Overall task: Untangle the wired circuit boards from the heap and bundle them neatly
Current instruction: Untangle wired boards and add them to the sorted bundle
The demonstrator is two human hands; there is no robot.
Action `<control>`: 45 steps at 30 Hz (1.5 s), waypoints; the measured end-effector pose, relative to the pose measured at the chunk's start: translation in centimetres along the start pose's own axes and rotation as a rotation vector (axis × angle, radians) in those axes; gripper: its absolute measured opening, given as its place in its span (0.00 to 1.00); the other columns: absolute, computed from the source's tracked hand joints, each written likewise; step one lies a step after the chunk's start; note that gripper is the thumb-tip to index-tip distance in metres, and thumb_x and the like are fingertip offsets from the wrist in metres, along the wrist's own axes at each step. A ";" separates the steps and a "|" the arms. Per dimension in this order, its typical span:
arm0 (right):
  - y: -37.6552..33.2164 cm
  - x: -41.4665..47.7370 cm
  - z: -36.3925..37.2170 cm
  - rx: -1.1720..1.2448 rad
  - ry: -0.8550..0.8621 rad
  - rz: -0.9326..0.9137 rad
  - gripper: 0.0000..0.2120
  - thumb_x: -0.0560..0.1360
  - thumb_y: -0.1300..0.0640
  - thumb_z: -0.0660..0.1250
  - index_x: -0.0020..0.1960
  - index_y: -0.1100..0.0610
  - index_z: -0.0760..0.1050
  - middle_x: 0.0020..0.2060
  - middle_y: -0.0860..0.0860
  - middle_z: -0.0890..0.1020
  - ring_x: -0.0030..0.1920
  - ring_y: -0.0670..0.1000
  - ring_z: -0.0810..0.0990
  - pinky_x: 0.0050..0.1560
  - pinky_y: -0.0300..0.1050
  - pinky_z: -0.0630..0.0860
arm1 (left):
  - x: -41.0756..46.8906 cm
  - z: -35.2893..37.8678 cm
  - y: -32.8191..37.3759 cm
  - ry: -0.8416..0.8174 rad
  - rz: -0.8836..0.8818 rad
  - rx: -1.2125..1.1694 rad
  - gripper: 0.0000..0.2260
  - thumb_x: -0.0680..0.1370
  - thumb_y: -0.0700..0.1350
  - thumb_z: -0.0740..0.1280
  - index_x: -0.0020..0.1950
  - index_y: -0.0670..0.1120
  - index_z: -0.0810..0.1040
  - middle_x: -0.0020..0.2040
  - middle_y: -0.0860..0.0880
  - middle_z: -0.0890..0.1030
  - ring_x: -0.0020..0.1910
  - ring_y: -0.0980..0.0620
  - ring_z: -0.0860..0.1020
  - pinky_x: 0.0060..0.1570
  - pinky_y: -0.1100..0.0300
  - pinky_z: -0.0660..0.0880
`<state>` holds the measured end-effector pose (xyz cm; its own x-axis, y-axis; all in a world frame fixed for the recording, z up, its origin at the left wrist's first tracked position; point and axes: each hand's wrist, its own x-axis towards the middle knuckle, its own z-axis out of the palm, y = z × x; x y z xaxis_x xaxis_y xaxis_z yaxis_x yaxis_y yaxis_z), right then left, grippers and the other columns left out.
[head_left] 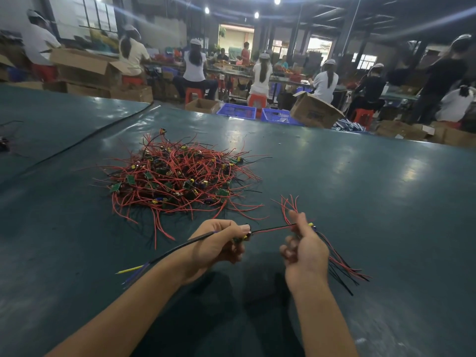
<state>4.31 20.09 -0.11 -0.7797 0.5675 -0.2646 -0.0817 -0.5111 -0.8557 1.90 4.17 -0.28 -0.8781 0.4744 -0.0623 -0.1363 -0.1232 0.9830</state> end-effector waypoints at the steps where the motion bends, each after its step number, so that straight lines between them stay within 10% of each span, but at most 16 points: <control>1: -0.5 0.4 -0.5 0.058 0.021 -0.004 0.10 0.78 0.54 0.68 0.42 0.54 0.84 0.28 0.45 0.73 0.20 0.42 0.62 0.19 0.34 0.60 | -0.1 -0.2 0.2 0.001 -0.002 0.005 0.11 0.70 0.49 0.70 0.28 0.48 0.78 0.27 0.48 0.76 0.25 0.53 0.74 0.27 0.64 0.71; 9: -1.5 2.1 -2.2 0.105 0.015 -0.102 0.11 0.80 0.52 0.64 0.45 0.55 0.82 0.32 0.48 0.72 0.22 0.42 0.63 0.19 0.34 0.56 | 0.4 -4.2 1.3 0.212 -0.048 -0.433 0.11 0.66 0.51 0.71 0.27 0.48 0.74 0.26 0.52 0.62 0.24 0.55 0.61 0.23 0.64 0.63; 21: 2.7 -1.8 0.5 -0.496 -0.691 -0.167 0.13 0.67 0.45 0.69 0.42 0.53 0.85 0.35 0.59 0.84 0.34 0.50 0.77 0.37 0.41 0.73 | -0.6 -2.2 0.5 -0.208 -0.410 0.124 0.26 0.59 0.73 0.72 0.27 0.51 0.74 0.23 0.55 0.64 0.20 0.57 0.61 0.21 0.67 0.60; 24: 3.1 -2.2 0.6 -0.510 -0.739 -0.153 0.13 0.69 0.47 0.68 0.47 0.53 0.84 0.41 0.59 0.85 0.41 0.50 0.80 0.46 0.44 0.77 | -0.6 -2.2 0.4 -0.211 -0.394 0.184 0.28 0.59 0.76 0.69 0.26 0.51 0.72 0.22 0.55 0.64 0.20 0.58 0.61 0.20 0.68 0.60; 28: 3.2 -3.0 0.7 -0.488 -0.834 -0.095 0.10 0.74 0.51 0.66 0.47 0.54 0.84 0.35 0.47 0.85 0.34 0.40 0.80 0.34 0.30 0.73 | -1.0 -2.5 0.5 -0.321 -0.394 0.248 0.25 0.60 0.75 0.70 0.28 0.53 0.75 0.22 0.55 0.64 0.19 0.58 0.61 0.20 0.68 0.60; 37: 3.3 -2.8 0.9 -0.480 -0.813 -0.041 0.06 0.73 0.63 0.73 0.40 0.54 0.85 0.37 0.60 0.80 0.38 0.55 0.78 0.36 0.40 0.76 | -1.4 -1.9 0.5 -0.473 -0.383 0.376 0.14 0.65 0.64 0.72 0.35 0.55 0.79 0.20 0.54 0.67 0.18 0.59 0.64 0.18 0.68 0.60; 42: 3.4 -2.6 0.9 -0.473 -0.797 -0.037 0.05 0.76 0.65 0.68 0.42 0.60 0.79 0.31 0.49 0.82 0.31 0.44 0.79 0.32 0.36 0.76 | -1.0 -2.2 0.2 -0.373 -0.336 0.460 0.37 0.63 0.65 0.74 0.55 0.36 0.75 0.26 0.49 0.68 0.21 0.55 0.64 0.20 0.65 0.60; 45: 3.1 -2.6 0.6 -0.511 -0.798 -0.024 0.01 0.75 0.63 0.70 0.45 0.60 0.80 0.33 0.49 0.84 0.34 0.45 0.82 0.33 0.36 0.76 | -1.0 -2.5 0.6 -0.373 -0.329 0.484 0.24 0.62 0.66 0.75 0.42 0.46 0.83 0.25 0.50 0.68 0.22 0.54 0.65 0.23 0.63 0.59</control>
<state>5.73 16.65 -1.82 -0.9910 -0.1317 -0.0238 0.0310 -0.0532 -0.9981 1.55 1.49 -0.09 -0.5983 0.6989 -0.3919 -0.0726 0.4398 0.8952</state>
